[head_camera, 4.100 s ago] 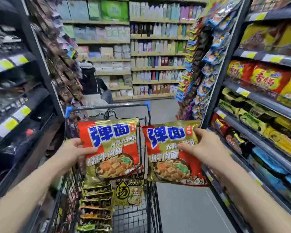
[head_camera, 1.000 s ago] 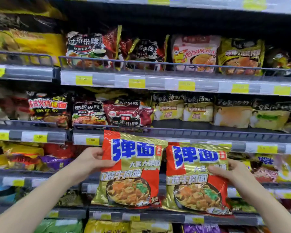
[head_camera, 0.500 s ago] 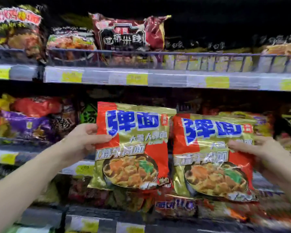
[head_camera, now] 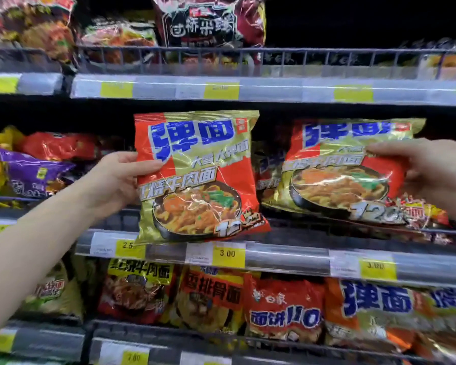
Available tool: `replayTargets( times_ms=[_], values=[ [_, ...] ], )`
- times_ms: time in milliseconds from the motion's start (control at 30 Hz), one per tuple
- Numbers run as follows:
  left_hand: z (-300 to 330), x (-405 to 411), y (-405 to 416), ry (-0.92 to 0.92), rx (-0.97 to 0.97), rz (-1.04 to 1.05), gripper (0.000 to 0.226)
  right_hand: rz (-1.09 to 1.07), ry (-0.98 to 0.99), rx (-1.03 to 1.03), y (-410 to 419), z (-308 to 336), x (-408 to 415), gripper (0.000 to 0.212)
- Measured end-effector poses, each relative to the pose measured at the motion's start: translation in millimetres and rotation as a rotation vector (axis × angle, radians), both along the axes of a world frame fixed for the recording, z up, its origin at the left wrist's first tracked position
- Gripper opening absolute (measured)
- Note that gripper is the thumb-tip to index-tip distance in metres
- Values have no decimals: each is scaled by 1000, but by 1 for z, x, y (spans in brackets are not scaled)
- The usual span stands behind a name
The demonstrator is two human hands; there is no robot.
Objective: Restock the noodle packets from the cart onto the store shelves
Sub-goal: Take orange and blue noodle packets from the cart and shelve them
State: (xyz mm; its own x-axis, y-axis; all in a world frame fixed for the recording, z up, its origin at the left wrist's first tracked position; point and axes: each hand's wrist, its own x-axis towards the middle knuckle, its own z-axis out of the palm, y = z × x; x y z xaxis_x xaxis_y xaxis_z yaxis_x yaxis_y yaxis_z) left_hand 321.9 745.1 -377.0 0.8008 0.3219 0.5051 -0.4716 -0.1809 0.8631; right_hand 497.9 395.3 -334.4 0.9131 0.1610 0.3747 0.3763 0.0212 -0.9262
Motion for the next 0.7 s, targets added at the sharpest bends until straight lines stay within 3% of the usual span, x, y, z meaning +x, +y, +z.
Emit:
replayTargets(
  times_ms=[100, 233, 367, 533, 700],
  values=[
    [6, 2, -3, -28, -14, -6, 62, -123, -78, -68, 24, 8, 18, 26],
    [10, 2, -4, -19, -36, 2, 31, -284, -169, -211, 57, 7, 36, 42],
    [10, -1, 2, 6, 5, 54, 65, -344, -148, -226, 84, 1, 52, 65],
    [9, -5, 5, 18, 48, 80, 68, -312, -105, -227, 98, -4, 60, 66],
    [6, -3, -1, 33, 33, 116, 30, -267, -51, -276, 96, -9, 62, 66]
  ],
)
